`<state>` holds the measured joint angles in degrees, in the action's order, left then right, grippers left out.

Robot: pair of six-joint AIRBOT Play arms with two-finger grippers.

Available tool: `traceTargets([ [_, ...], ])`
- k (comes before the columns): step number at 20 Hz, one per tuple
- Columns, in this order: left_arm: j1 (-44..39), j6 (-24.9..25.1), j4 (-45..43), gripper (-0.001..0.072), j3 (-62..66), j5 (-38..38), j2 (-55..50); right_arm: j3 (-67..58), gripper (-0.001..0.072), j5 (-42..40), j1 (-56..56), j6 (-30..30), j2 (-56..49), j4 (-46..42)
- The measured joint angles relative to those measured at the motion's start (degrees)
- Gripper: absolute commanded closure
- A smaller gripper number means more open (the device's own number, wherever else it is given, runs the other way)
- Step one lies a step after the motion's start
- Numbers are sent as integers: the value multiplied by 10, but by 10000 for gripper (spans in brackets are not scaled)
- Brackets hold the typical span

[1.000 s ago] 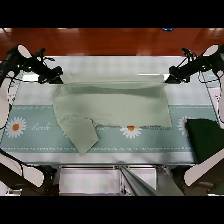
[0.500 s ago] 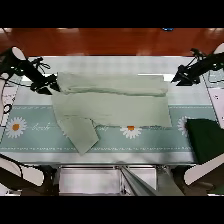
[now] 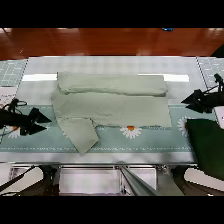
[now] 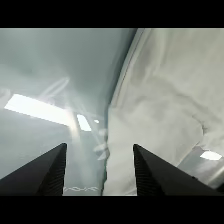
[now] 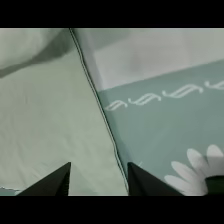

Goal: Fold the shirts.

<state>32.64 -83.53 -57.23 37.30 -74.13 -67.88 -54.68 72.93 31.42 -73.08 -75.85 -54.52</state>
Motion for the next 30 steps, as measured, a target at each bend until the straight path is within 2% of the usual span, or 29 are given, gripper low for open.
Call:
traceTargets([
  [4, 10, 40, 61, 197, -94, 38, 30, 82, 298, -20, 17, 26, 49, 34],
  [9, -73, 58, 122, 200, -124, 81, 9, 108, 298, -12, 23, 36, 64, 65],
  [10, -94, 58, 135, 236, -126, 93, 2, 109, 298, -10, 23, 37, 65, 68],
  [11, -111, 60, 146, 429, -126, 108, -4, 110, 298, -7, 25, 37, 66, 71],
  [12, -125, 62, 148, 684, -125, 123, -10, 111, 298, -3, 29, 38, 66, 71],
  [18, -151, 73, 155, 691, -96, 144, -20, 132, 298, 27, 71, -1, 71, -14],
  [22, -153, 79, 163, 691, -80, 127, -20, 185, 298, 30, 63, -17, 75, -32],
  [26, -154, 84, 166, 692, -75, 122, -20, 208, 298, -16, 29, -24, 67, -16],
  [29, -154, 90, 167, 691, -74, 121, -20, 212, 302, -45, -5, -14, 34, 33],
  [30, -154, 91, 167, 691, -74, 120, -20, 214, 348, -55, -18, -9, 20, 59],
])
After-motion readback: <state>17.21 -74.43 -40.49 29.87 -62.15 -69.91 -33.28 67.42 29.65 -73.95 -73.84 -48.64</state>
